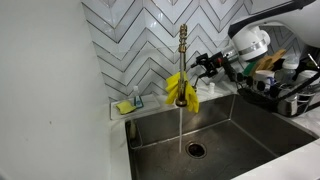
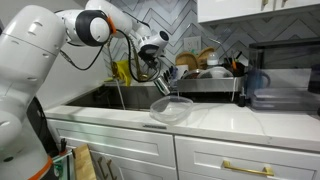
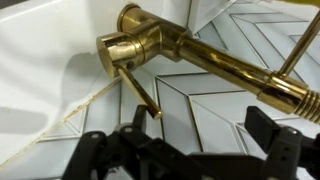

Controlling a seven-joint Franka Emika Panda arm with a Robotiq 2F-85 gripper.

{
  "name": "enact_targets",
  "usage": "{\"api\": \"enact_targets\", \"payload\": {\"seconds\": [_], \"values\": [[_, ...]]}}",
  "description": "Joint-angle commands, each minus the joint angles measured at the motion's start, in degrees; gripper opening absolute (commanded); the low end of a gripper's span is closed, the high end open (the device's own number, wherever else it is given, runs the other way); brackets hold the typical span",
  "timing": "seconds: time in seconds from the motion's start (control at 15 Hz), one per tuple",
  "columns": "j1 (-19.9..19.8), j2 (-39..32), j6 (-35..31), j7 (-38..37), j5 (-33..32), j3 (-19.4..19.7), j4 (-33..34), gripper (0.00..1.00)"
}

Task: Turn the faucet on then rinse the container under it then close the the faucet

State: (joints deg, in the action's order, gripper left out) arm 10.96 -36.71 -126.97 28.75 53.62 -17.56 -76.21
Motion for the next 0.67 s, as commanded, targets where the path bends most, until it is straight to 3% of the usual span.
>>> {"api": "enact_targets", "payload": {"seconds": [0.0,0.6], "values": [[-0.7,-2.1,2.1,-1.2,1.9,-1.5,2.8,1.00],[-0.4,-2.6,8.1,-4.1,2.0,-1.7,4.9,1.00]]}}
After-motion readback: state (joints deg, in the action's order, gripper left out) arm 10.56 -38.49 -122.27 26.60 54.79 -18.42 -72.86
